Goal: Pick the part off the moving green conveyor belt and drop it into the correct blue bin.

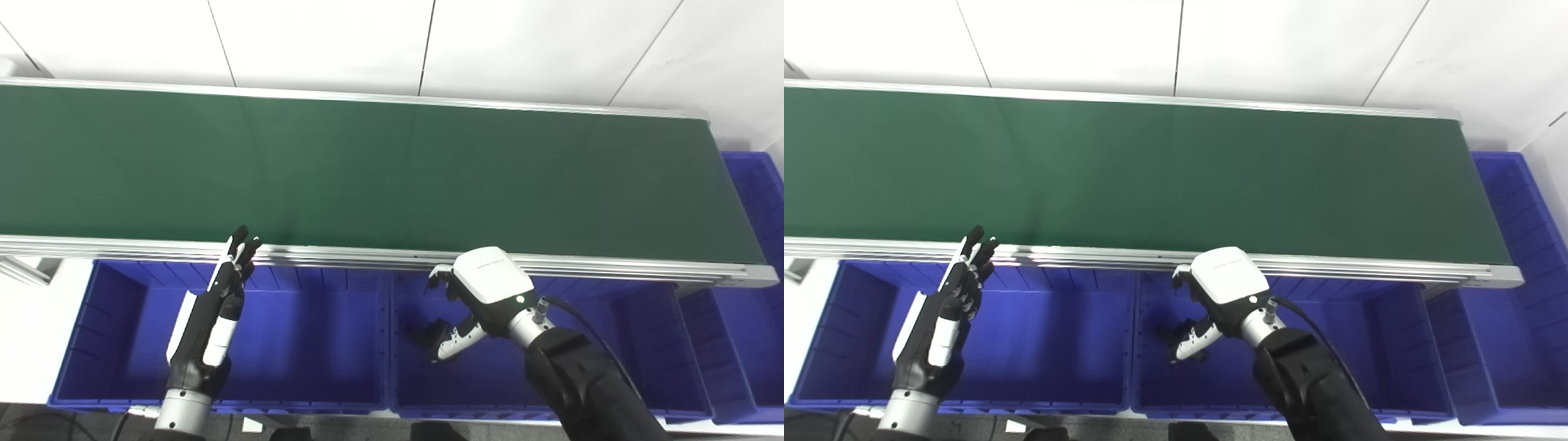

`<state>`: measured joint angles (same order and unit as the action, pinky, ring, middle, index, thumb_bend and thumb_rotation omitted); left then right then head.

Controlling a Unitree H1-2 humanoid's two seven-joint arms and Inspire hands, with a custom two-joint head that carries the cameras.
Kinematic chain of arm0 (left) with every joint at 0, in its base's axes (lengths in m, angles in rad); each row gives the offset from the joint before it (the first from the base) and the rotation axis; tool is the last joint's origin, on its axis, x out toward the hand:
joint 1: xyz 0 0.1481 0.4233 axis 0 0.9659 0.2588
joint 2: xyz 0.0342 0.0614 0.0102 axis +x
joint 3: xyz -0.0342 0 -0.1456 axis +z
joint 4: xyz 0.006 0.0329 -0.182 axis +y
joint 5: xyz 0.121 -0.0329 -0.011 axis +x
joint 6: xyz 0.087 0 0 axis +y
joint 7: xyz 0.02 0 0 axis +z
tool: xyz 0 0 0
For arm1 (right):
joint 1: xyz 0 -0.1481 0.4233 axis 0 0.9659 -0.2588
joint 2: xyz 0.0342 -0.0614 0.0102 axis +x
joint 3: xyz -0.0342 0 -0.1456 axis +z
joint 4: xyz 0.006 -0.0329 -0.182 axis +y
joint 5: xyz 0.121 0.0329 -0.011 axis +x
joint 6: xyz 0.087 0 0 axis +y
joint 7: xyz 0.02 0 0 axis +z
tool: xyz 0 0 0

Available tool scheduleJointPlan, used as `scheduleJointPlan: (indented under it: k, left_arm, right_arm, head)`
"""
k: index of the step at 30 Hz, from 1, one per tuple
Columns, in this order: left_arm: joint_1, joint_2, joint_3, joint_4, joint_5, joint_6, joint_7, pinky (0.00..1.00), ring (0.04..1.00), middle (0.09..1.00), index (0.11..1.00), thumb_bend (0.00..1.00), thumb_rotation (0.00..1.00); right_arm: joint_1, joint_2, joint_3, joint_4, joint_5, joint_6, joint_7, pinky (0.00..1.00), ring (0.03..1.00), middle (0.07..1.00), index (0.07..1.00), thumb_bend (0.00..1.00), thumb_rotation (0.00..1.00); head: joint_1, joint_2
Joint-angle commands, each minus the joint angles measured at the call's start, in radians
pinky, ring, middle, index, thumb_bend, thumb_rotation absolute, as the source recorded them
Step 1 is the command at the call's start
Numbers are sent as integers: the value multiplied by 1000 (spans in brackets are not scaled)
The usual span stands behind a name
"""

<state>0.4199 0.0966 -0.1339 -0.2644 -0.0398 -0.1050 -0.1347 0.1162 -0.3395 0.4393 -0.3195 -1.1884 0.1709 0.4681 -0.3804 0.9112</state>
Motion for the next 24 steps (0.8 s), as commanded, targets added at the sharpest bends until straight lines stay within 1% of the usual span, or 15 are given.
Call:
scheduleJointPlan:
  k: [1,3,10,11,12,13,14,15,16,17,19,21,22,23,24]
  left_arm:
    - [-3,2,-3,-23,-6,-24,-10,1000,1000,961,1000,852,935]
    - [-5,3,-4,-19,-5,-28,-12,1000,1000,962,1000,847,933]
    - [-5,-3,-8,5,3,-47,-16,1000,1000,963,1000,846,934]
    - [-3,-5,-10,7,7,-51,-15,1000,1000,964,1000,847,934]
    - [-2,-6,-12,9,11,-54,-14,1000,1000,964,1000,838,940]
    - [1,-9,-14,11,16,-58,-12,1000,1000,964,1000,835,943]
    - [3,-11,-15,14,20,-62,-11,1000,1000,963,1000,836,944]
    - [5,-12,-16,21,22,-71,-11,1000,1000,965,1000,833,946]
    - [6,-14,-17,27,23,-79,-11,1000,1000,968,1000,827,948]
    - [8,-17,-18,36,20,-90,-12,1000,1000,968,1000,827,948]
    - [12,-25,-20,51,18,-107,-10,1000,1000,967,1000,826,935]
    - [16,-30,-21,62,25,-122,-6,1000,1000,964,1000,819,940]
    - [18,-31,-22,67,30,-128,-5,1000,1000,965,1000,815,947]
    - [19,-32,-22,71,33,-133,-5,1000,1000,965,1000,813,952]
    - [20,-33,-21,74,39,-137,-4,1000,1000,964,1000,812,960]
  right_arm:
    - [1,12,-10,-48,-13,8,14,392,557,689,723,1000,535]
    - [2,18,-10,-60,-23,13,45,396,569,699,732,1000,546]
    - [46,44,-21,-119,-25,9,88,391,554,692,739,1000,547]
    - [67,57,-34,-140,11,11,75,391,553,691,738,1000,549]
    - [81,66,-45,-155,37,12,64,384,542,679,728,977,532]
    - [112,84,-64,-177,91,6,29,381,539,674,725,968,526]
    - [134,97,-79,-191,128,0,4,379,533,659,712,920,548]
    - [168,124,-103,-211,189,1,-25,363,505,633,701,861,572]
    - [191,143,-120,-224,233,2,-45,345,475,612,695,818,586]
    - [226,173,-140,-246,289,8,-71,344,472,610,695,814,588]
    - [314,258,-183,-303,432,40,-119,358,467,609,682,742,626]
    - [399,339,-216,-332,564,28,-190,414,513,619,673,650,616]
    - [444,385,-234,-320,646,-11,-245,440,542,638,679,640,622]
    - [472,413,-245,-309,699,-42,-282,459,561,651,683,636,623]
    - [509,455,-265,-252,786,-157,-362,485,580,654,675,582,612]
  head:
    - [1,-1]
    - [1,-3]
    - [31,-26]
    - [46,-38]
    - [46,-38]
    - [63,-51]
    - [66,-54]
    - [82,-70]
    - [82,-70]
    - [99,-86]
    - [112,-99]
    - [123,-114]
    - [126,-121]
    - [130,-128]
    - [133,-134]
